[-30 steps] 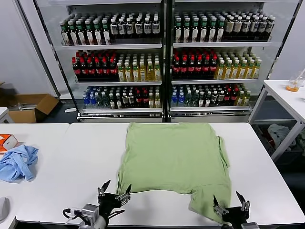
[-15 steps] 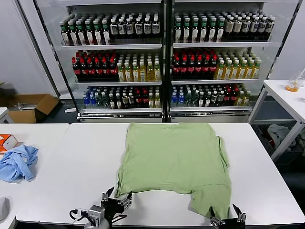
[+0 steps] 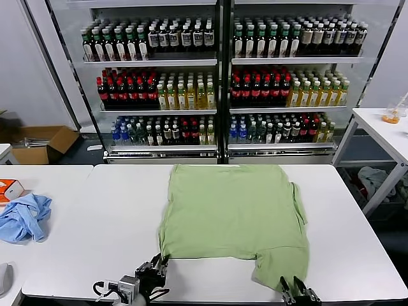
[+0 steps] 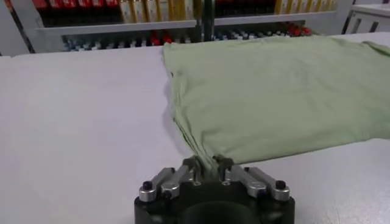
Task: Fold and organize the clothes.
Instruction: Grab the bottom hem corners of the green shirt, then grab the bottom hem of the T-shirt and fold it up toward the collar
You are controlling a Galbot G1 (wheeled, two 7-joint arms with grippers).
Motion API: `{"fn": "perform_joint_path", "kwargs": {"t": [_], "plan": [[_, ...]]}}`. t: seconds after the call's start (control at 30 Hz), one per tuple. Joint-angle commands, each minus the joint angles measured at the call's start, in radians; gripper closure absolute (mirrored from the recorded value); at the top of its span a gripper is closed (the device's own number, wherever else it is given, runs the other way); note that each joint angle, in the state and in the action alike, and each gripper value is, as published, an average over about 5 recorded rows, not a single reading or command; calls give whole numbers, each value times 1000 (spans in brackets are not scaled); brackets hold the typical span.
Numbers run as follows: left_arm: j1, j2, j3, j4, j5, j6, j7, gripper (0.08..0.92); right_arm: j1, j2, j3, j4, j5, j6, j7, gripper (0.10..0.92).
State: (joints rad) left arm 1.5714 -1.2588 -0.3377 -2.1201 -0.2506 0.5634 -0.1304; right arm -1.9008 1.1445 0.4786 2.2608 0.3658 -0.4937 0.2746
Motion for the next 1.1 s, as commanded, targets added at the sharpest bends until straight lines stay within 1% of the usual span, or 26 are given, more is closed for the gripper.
{"fn": "perform_joint_path", "kwargs": {"t": [0.03,0.1,0.2,0.37,0.63,0.77,0.93,1.1], "plan": [[0,1,0,2,-6,-1,0,850,0,6,-8,-5,17,-11,3,813],[4,2,-3,-3,-10,-10,2,883,-2,3,-4,2,22,-11,0,873],[12,3,-6,-16,-16,-24,5,906,-6,-1,8,17,33,-8,-5,918],[30,5,-22,-60,-33,-45,6,912,-15,-8,29,66,47,4,-13,920],[67,7,-68,-163,-72,-64,6,913,-40,-23,85,202,42,42,-21,920],[80,11,-98,-199,-93,-67,5,911,-35,-40,127,245,47,55,-26,920],[82,20,-113,-209,-105,-72,6,910,13,-69,161,248,73,61,-27,920],[52,39,-108,-186,-111,-75,10,911,121,-107,158,177,96,58,-27,920]]}}
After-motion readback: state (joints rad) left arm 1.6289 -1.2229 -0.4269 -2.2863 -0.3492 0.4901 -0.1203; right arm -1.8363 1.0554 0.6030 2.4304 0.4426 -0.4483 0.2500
